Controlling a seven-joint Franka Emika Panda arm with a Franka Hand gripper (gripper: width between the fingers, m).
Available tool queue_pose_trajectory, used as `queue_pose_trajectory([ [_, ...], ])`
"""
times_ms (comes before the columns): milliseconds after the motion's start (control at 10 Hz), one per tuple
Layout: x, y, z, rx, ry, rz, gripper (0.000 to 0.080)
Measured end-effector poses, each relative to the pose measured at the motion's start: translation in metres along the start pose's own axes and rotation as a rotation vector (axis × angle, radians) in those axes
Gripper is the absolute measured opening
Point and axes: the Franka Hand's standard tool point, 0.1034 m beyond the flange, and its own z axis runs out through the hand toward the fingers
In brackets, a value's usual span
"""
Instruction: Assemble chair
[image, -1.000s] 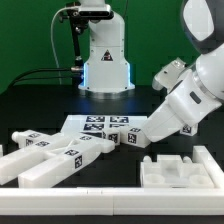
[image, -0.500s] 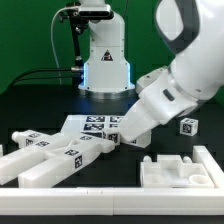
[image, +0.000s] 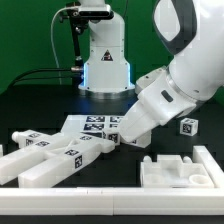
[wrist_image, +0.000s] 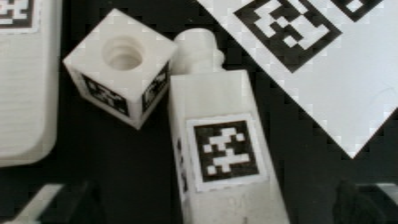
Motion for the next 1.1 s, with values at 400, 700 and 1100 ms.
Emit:
queue_pose_trajectory([
  [400, -0.004, 0.000, 0.009, 0.034, -0.102, -0.030, 0.0648],
  [700, 0.001, -0.008, 0.012, 0.081, -0.292, -0.053, 0.0648],
  [1100, 0.006, -0.002, 0.021, 0.097, -0.297, -0.106, 0.0648],
])
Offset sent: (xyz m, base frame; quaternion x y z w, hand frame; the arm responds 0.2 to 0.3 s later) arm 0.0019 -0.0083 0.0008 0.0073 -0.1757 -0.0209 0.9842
